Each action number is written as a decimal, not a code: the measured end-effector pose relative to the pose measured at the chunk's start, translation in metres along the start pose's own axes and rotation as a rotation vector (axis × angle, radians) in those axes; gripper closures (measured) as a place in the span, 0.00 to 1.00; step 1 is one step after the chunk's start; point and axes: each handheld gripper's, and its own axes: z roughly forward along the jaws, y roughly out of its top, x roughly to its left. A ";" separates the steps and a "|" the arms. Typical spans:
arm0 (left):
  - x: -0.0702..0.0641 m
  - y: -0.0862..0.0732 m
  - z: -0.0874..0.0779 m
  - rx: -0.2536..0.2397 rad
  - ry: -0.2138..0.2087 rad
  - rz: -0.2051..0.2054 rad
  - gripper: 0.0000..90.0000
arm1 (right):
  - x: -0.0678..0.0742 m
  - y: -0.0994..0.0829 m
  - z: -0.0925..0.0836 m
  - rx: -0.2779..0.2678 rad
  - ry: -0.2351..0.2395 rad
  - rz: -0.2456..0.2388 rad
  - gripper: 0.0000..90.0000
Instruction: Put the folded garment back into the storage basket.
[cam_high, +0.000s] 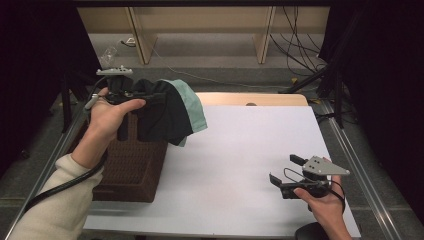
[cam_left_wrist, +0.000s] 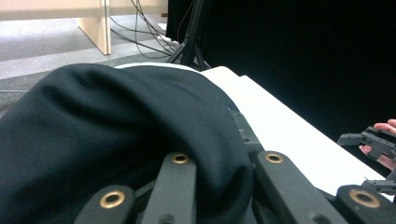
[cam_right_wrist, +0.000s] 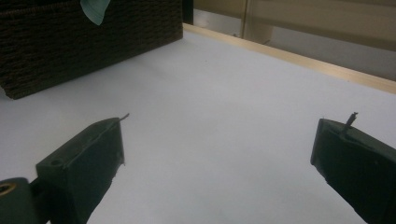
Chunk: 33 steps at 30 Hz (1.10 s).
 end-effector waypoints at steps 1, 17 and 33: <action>0.000 0.000 -0.001 0.001 0.002 0.001 0.90 | 0.000 0.000 0.000 0.000 0.000 0.000 0.04; 0.007 0.001 -0.011 0.003 0.025 -0.002 0.90 | 0.000 0.000 0.000 0.002 0.000 0.002 0.04; 0.013 0.002 -0.022 -0.004 0.042 -0.007 0.90 | -0.001 0.000 0.000 0.000 -0.001 0.002 0.04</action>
